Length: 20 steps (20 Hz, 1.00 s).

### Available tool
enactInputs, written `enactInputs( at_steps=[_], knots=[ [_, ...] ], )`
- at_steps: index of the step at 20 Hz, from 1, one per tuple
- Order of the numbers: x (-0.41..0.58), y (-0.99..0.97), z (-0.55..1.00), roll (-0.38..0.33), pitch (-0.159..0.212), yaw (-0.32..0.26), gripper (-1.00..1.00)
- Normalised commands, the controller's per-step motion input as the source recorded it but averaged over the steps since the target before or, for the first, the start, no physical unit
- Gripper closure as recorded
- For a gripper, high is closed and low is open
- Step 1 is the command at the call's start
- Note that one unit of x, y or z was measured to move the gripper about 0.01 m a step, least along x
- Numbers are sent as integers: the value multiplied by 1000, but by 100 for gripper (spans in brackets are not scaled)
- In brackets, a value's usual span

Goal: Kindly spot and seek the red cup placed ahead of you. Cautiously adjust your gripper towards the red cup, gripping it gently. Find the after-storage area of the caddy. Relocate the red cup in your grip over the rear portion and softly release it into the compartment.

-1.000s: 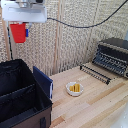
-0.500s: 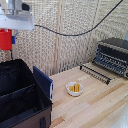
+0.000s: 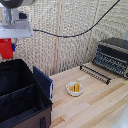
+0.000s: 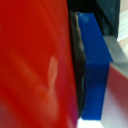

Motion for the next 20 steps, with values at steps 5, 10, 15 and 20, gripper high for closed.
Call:
enactInputs(
  at_steps=[5,10,15,20],
  knots=[
    [-63,448,-537,-63,-36,139,100],
    [-19,268,-360,-138,-127,123,100],
    [62,12,51,-162,-82,142,-100],
    [171,1,383,-15,28,129,-100]
  ],
)
